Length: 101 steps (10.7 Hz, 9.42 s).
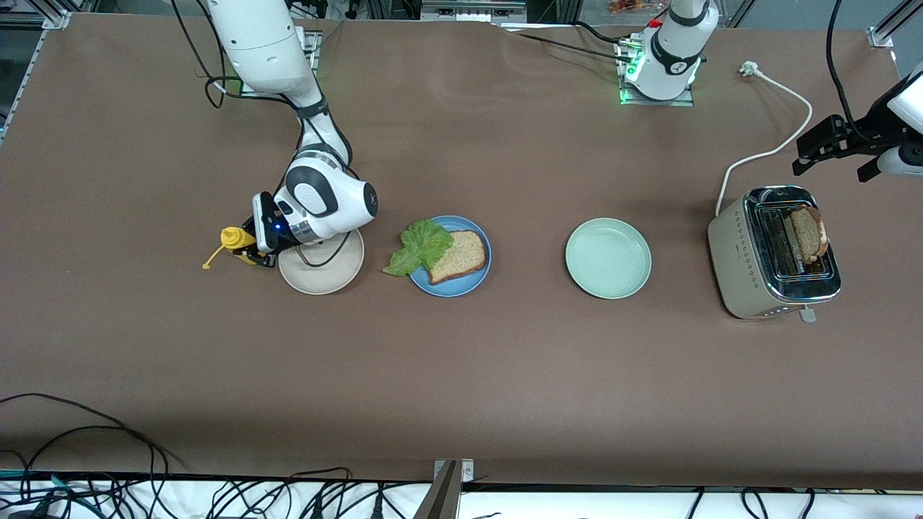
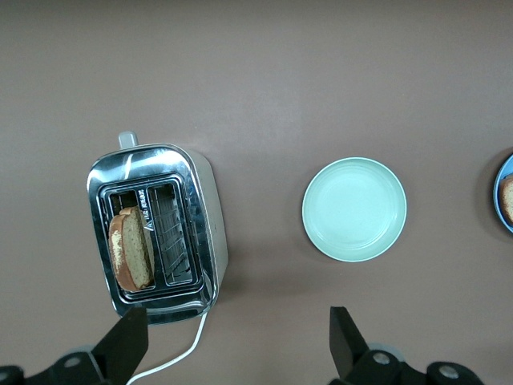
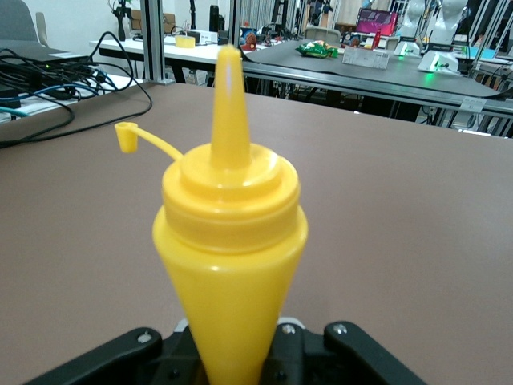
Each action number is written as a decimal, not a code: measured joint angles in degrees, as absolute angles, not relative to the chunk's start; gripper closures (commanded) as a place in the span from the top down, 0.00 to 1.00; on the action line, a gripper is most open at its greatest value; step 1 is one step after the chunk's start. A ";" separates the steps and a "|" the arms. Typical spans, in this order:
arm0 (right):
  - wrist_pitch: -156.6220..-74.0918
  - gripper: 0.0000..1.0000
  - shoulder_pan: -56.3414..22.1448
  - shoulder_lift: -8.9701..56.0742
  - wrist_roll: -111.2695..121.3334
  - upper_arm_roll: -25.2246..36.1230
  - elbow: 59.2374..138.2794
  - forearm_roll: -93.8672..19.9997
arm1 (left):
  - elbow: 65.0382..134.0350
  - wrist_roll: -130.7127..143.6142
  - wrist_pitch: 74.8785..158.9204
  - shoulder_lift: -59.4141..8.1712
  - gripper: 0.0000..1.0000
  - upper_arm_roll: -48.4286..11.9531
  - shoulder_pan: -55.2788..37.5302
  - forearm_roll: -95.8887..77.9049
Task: Make sandwich in blue plate with both arms
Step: 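Open the right gripper and lift it off the yellow bottle, then withdraw the right gripper to rest while the left gripper reaches into the toaster, then grasp the bread slice in the toaster and lift it out, then carry the bread slice with the left gripper over the blue plate, then lower the bread slice onto the lettuce and open the left gripper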
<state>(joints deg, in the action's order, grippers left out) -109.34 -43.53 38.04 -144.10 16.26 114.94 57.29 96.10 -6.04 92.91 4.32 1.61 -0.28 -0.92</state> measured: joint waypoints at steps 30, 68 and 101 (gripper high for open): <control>-89.40 1.00 -36.43 22.49 -77.67 4.87 93.05 31.09 | 107.02 -6.17 103.69 4.17 0.99 8.38 -0.37 1.72; -92.66 1.00 -0.04 -1.87 7.57 10.45 96.27 -0.44 | 108.69 20.60 107.95 -2.07 0.00 -21.36 -1.68 -2.06; -92.21 1.00 -0.05 -1.87 7.58 13.00 94.91 -0.45 | 95.96 53.92 136.82 -37.44 0.93 -41.93 -3.63 2.14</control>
<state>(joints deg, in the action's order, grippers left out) -92.21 -0.05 -1.87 7.58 13.00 94.91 -0.45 95.96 53.92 136.82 -37.44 -41.93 -3.63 2.14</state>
